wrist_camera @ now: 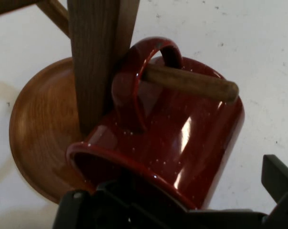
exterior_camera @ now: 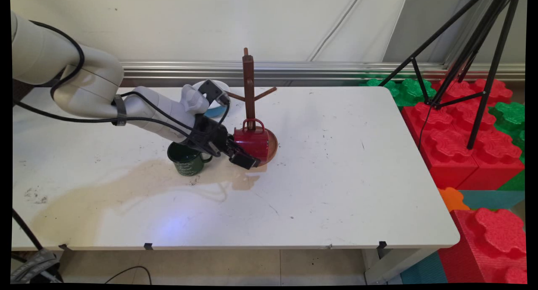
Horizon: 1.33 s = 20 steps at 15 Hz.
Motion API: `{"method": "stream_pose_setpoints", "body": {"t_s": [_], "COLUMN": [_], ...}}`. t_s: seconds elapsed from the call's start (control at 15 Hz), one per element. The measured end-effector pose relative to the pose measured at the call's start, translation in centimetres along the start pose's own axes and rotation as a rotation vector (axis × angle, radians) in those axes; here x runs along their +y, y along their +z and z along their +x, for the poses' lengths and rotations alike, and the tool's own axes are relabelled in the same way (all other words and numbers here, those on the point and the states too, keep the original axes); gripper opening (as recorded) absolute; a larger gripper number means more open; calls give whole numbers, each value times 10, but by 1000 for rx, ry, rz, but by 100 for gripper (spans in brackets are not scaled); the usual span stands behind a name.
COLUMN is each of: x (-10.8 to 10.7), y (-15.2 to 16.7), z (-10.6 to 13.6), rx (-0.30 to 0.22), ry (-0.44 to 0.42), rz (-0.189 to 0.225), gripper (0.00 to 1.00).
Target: Pick up the red mug from the rack, then place the picked object on the table
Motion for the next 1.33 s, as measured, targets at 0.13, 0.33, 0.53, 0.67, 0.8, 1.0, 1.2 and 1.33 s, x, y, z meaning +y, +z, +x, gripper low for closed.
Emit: {"method": "stream_pose_setpoints", "body": {"t_s": [0.13,0.33,0.53,0.67,0.8,1.0,1.2,1.33], "x": [1,2,3,4,5,7,10,12], "y": [1,3,4,4,3,0,-6,-10], "z": [-1,-2,-3,-4,-5,-7,-11,-14], "rx": [8,16,23,27,31,35,37,37], "ry": [-2,-4,-3,-1,0,-1,-6,-10], "rz": [2,3,4,5,7,6,3,2], "gripper": [100,100,0,0,0,0,0,0]}}
